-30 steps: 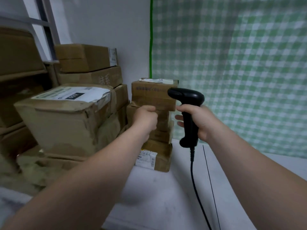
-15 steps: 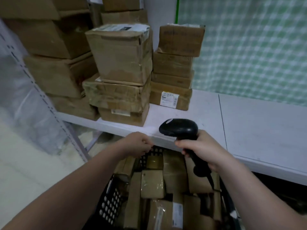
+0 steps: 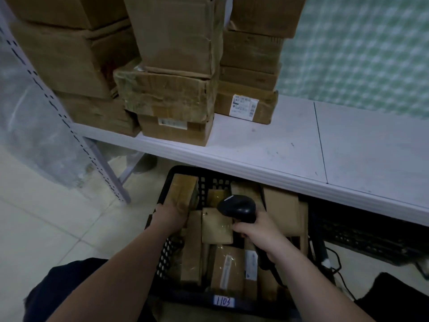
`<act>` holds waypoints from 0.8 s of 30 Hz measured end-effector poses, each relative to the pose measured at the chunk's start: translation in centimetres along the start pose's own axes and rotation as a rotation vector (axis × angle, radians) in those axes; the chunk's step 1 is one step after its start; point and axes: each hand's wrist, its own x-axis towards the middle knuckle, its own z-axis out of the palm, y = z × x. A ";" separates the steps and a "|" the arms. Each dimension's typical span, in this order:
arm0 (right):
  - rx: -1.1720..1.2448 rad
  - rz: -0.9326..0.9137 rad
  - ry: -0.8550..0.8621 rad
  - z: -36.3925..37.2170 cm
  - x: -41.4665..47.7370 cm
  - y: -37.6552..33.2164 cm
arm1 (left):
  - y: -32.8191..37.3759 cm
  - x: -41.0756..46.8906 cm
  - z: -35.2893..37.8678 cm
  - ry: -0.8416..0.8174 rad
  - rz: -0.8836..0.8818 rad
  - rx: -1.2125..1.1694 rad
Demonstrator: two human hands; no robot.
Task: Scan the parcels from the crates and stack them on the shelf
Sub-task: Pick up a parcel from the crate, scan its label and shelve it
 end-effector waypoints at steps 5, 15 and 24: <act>-0.001 0.035 0.011 1.2 1.3 1.2 | -0.1 0.9 0.7 0.067 0.008 -0.081; -0.018 0.026 0.036 1.4 1.9 2.2 | 1.7 0.7 1.0 0.166 -0.169 -0.021; 0.108 0.004 0.059 0.4 0.7 2.3 | 1.5 -3.0 -3.0 0.360 -0.098 -0.357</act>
